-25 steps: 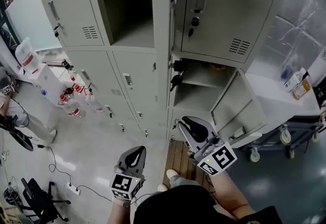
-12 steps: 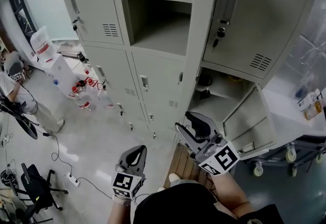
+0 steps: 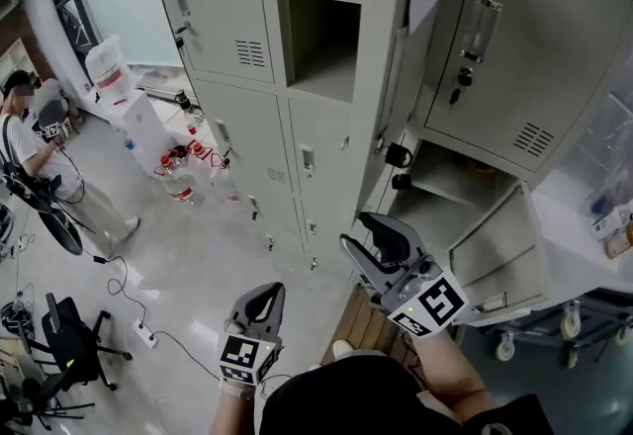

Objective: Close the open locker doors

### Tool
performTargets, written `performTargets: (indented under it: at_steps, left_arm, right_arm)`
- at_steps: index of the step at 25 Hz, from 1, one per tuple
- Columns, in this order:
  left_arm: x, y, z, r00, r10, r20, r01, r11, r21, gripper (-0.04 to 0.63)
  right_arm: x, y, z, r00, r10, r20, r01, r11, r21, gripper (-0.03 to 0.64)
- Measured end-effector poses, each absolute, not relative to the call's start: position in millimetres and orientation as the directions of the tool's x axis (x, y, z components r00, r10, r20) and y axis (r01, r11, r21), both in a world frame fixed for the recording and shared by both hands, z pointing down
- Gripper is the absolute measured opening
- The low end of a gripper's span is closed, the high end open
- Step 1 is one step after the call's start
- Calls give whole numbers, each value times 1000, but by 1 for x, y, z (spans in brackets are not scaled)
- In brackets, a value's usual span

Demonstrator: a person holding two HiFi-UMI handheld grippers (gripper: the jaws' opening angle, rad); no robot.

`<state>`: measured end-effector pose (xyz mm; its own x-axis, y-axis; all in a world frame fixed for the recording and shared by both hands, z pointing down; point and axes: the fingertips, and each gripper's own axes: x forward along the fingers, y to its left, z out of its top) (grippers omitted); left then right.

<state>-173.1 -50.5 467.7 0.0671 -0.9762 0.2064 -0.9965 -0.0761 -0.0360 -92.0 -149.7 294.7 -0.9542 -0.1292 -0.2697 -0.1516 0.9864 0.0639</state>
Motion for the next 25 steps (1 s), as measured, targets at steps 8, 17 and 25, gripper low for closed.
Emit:
performTargets:
  at_steps: [8, 17, 25]
  left_arm:
    - [-196, -32, 477, -16, -973, 230, -1000, 11, -26, 17]
    - [-221, -17, 486, -110, -960, 258, -994, 110, -13, 17]
    - [-233, -13, 491, -179, -945, 276, -983, 184, -5, 17]
  right_arm:
    - [-131, -155, 293, -966, -48, -255, -57, 998, 30, 169]
    - [-179, -175, 291, -969, -1, -247, 13, 998, -57, 167]
    - [-213, -207, 277, -960, 5, -279, 31, 995, -90, 131]
